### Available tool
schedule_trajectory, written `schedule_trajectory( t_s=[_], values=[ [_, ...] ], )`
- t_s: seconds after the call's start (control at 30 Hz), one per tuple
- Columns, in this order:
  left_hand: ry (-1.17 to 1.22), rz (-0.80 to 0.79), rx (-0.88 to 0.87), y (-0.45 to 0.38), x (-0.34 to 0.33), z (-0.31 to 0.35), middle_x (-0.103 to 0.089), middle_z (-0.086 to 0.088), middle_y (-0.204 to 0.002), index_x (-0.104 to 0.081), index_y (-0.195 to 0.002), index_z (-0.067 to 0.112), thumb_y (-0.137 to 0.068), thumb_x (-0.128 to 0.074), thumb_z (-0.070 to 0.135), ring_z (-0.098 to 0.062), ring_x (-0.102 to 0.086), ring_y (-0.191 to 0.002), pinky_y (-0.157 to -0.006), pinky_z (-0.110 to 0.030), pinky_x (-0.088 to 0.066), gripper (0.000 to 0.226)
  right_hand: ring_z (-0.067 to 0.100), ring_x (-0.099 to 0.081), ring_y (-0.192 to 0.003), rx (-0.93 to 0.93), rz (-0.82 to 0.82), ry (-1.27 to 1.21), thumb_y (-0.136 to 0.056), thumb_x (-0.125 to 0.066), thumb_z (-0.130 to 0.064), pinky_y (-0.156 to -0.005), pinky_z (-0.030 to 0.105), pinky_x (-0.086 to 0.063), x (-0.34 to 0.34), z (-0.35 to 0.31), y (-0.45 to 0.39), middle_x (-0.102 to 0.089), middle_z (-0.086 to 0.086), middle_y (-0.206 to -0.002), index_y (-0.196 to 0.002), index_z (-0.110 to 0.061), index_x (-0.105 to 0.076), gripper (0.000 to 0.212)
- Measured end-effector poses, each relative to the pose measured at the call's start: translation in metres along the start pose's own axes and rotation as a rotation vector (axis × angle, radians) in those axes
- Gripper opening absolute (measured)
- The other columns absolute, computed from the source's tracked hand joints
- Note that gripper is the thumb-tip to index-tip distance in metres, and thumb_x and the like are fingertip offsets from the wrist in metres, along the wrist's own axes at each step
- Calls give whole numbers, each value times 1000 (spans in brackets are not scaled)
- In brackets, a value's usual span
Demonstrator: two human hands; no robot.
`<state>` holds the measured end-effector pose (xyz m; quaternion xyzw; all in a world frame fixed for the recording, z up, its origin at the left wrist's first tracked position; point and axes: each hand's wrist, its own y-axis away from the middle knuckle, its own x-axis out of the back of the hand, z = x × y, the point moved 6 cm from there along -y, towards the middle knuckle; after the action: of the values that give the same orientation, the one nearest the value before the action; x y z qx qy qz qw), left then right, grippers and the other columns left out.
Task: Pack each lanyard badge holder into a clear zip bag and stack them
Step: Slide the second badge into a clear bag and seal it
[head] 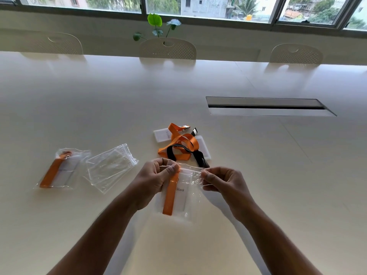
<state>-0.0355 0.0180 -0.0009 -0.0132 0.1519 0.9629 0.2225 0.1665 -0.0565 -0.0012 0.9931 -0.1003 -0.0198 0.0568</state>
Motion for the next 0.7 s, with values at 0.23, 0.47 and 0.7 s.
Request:
schedule_trajectory(
  t_s=[0.23, 0.47, 0.7],
  values=[
    [20, -15, -7, 3, 2, 0, -79, -9, -96, -66, -114, 8, -79, -69, 32, -26, -76, -91, -73, -36, -63, 42, 19, -73, -75, 60, 27, 106, -88, -72, -31, -72, 26, -62, -5, -4, -7, -77, 7, -80, -90, -10, -76, 22],
    [7, 32, -35, 4, 7, -3, -79, -9, -94, -69, -112, 8, -79, -70, 32, -27, -76, -91, -75, -38, -64, 41, 17, -72, -76, 68, 19, 140, -97, -67, -18, -73, 26, -61, -11, -1, -11, -76, 6, -81, -92, -11, -74, 12],
    [-13, 36, -66, 6, 5, 0, -79, -8, -96, -69, -112, 9, -78, -70, 34, -27, -76, -92, -76, -39, -64, 42, 19, -73, -75, 91, -16, 192, -91, -75, -25, -70, 26, -62, -17, -6, -11, -77, 3, -80, -87, -13, -76, 12]
  ],
)
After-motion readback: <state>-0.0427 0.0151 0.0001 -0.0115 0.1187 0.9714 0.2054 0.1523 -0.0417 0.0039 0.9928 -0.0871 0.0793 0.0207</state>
